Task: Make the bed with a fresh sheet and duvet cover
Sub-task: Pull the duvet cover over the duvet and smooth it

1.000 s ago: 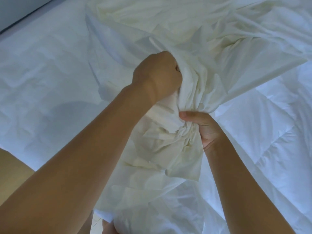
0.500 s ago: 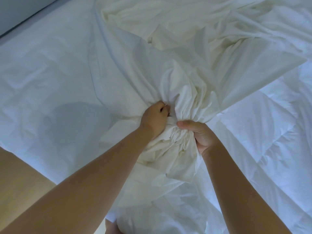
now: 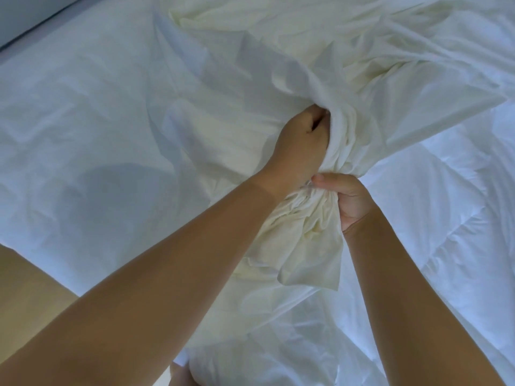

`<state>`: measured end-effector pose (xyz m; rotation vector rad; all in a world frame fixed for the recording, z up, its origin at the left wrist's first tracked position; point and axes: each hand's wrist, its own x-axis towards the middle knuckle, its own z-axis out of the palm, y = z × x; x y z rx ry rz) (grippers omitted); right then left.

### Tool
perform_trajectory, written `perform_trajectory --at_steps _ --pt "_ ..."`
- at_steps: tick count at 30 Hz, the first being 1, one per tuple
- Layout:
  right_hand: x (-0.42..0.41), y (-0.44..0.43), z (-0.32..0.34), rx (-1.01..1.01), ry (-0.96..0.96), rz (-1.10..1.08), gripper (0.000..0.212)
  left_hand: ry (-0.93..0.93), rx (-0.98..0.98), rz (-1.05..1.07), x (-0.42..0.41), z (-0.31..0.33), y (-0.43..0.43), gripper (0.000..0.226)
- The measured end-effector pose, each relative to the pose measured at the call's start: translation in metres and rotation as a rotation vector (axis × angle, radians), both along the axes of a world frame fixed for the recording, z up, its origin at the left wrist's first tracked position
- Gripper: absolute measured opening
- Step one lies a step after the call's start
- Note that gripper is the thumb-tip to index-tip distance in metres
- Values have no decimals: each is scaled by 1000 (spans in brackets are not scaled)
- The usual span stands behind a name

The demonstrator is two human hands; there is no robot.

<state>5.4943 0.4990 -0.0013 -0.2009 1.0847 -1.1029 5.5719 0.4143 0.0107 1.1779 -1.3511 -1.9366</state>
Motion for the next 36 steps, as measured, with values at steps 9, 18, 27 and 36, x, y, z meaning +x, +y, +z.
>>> perform_trajectory --at_steps 9,18,27,36 --pt "32 -8 -5 -84 28 -421 44 -145 -270 -152 22 -8 32 29" --pt "26 -12 -2 170 -178 -225 58 -637 -621 40 84 -33 55 47" --pt "8 9 -3 184 -12 -76 49 -343 -30 -324 104 -23 32 32" --pt "8 3 -9 137 -39 -17 51 -365 -52 -284 36 -12 -11 31"
